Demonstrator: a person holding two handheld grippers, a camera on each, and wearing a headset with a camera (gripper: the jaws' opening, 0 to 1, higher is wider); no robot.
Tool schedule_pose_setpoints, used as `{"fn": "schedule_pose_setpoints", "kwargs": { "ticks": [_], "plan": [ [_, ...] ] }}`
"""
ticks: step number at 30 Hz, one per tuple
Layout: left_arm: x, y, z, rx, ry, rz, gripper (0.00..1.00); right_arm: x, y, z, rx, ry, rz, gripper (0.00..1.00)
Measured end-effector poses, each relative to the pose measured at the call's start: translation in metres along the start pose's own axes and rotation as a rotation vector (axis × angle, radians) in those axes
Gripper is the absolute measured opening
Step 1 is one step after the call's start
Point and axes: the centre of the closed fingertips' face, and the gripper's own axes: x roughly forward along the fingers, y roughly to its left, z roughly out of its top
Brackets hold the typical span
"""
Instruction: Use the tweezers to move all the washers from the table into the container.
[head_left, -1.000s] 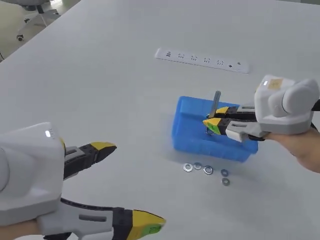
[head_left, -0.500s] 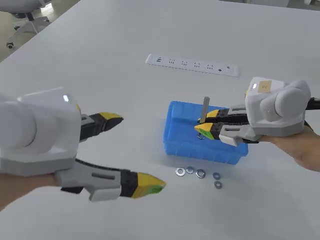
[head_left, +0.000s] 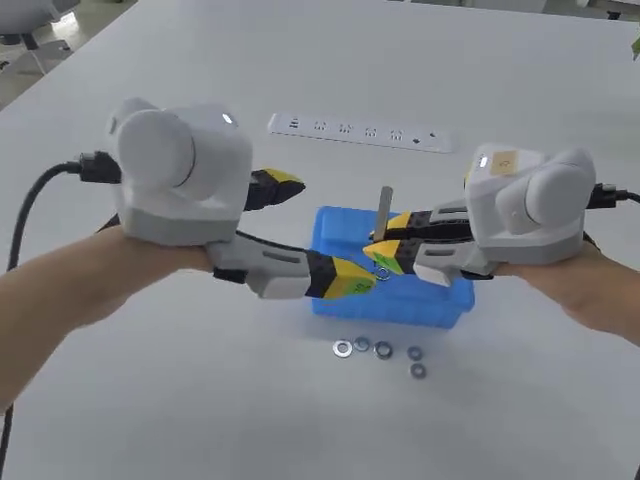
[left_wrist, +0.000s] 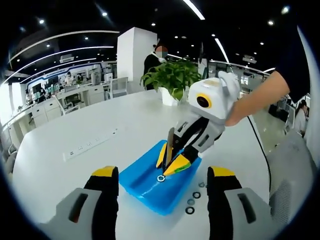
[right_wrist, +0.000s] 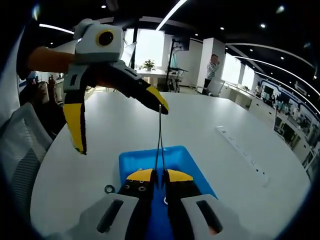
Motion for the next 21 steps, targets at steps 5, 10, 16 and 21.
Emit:
{"fn": "schedule_pose_setpoints", "kwargs": {
  "ticks": [5,10,16,21],
  "plan": [
    [0.015,0.001,0.007,0.043,0.037,-0.056,0.59,-0.002,0.001,-0.002,-0.009,0.003,0.008,0.10],
    [0.024,-0.009,0.010,0.127,0.068,-0.130,0.44,-0.003,0.004,-0.006,-0.016,0.017,0.016,0.10],
    [0.026,-0.024,0.016,0.172,0.065,-0.204,0.30,-0.003,0.009,-0.008,-0.034,0.027,0.037,0.10],
    [0.025,-0.028,0.017,0.225,0.073,-0.235,0.19,-0.003,0.012,-0.005,-0.019,0.012,0.053,0.10]
  ]
}}
